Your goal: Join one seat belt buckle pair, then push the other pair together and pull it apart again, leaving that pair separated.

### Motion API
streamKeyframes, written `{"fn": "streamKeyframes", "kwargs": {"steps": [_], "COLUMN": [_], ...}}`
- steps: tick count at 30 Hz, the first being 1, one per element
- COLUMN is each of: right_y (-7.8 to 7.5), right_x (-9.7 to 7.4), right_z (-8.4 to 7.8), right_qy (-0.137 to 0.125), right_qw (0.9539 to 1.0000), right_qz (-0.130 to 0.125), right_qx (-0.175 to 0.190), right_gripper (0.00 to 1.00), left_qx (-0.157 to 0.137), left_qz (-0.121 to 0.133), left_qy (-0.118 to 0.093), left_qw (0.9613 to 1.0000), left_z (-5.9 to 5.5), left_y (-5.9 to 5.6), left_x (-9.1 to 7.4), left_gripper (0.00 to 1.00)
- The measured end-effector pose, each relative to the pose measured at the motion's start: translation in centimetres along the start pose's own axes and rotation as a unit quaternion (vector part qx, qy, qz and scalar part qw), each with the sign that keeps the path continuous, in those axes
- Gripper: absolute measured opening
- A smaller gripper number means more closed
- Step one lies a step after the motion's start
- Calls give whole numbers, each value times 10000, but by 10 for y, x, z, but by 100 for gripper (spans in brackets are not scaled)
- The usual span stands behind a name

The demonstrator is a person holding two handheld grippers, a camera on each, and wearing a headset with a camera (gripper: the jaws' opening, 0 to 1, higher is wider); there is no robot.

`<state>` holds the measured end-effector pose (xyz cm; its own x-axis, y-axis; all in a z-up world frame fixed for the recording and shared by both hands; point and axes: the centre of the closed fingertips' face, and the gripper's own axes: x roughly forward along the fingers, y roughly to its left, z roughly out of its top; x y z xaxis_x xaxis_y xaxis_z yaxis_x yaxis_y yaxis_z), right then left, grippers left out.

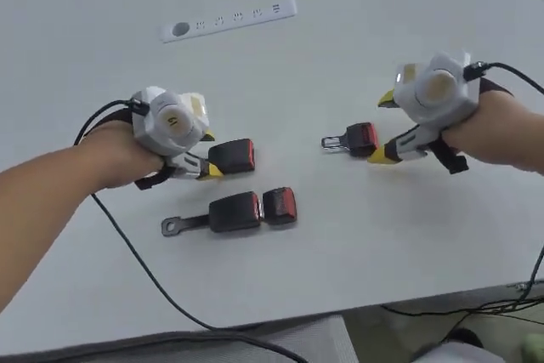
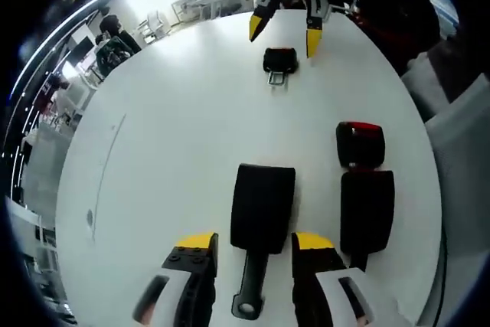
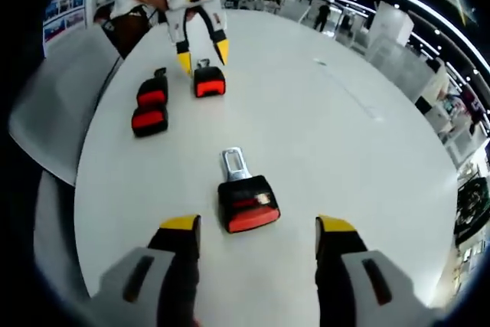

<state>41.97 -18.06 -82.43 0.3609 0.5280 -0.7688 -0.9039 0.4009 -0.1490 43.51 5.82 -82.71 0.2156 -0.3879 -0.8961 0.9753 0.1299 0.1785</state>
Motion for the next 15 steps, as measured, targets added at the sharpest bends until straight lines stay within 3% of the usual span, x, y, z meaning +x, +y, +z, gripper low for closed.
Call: {"fn": "streamKeyframes", "kwargs": {"steps": [4,5,6,9,11,15], "right_y": [12,14,15,31,40,63], "right_x": [-18,-24,-27,-38,-46,-57], "right_z": [4,5,6,11,9,-1], "right_qy": [-326,-360,-414,-636,-658,-764], "right_qw": [9985,9974,9965,9915,9890,9850], "right_qz": [-283,-450,-565,-547,-639,-690], "right_qx": [344,421,458,994,1160,1384], "right_gripper": [65,68,72,78,82,90], "left_qx": [-393,-639,-797,-1335,-1458,-1510], "left_qz": [271,542,652,710,854,1006], "left_qy": [-236,-366,-449,-704,-795,-872], "left_qw": [9986,9958,9937,9860,9824,9795], "left_z": [-4,-7,-9,-20,-29,-49], "left_y": [-10,-7,-7,-23,-36,-68], "left_x": [-24,-34,-40,-59,-72,-94], "left_gripper": [50,55,60,62,65,75]}}
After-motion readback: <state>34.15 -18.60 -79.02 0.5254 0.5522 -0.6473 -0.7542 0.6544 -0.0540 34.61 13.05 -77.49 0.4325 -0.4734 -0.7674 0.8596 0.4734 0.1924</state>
